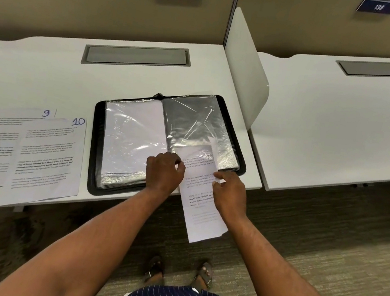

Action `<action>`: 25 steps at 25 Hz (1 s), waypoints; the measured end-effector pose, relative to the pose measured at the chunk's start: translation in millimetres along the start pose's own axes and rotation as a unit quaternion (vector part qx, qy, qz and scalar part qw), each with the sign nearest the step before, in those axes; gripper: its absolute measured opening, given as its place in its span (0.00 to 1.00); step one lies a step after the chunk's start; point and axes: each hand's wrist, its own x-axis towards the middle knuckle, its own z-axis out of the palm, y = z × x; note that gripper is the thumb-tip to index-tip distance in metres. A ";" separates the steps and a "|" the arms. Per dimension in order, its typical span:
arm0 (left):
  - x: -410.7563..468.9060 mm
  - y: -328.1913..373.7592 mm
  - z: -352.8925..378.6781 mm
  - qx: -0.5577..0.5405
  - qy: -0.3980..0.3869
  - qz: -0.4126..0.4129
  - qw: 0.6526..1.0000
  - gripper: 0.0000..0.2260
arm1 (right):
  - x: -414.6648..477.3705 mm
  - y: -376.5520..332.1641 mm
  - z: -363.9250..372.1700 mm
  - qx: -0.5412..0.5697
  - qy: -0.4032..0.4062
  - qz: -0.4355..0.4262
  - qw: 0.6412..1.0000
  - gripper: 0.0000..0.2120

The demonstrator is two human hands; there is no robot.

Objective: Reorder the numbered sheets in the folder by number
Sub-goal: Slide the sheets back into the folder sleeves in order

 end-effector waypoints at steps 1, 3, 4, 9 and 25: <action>0.1 -0.1 0.9 0.003 0.000 0.005 1.000 0.08 | 1.9 3.4 -0.4 0.018 0.009 0.015 1.000 0.14; -0.5 0.4 4.6 0.021 -0.004 0.034 0.999 0.07 | 5.1 8.2 -1.1 0.059 0.019 0.055 0.997 0.13; -0.8 1.2 7.3 0.036 -0.006 0.054 0.998 0.07 | 7.7 9.5 -1.8 0.079 0.026 0.079 0.993 0.12; 2.6 9.7 22.8 0.082 -0.020 0.139 0.987 0.04 | 27.1 21.2 -9.1 0.149 0.086 0.193 0.966 0.07; 9.9 27.0 50.9 0.111 -0.049 0.146 0.982 0.04 | -72.8 107.1 -9.2 0.443 -0.009 0.445 0.778 0.08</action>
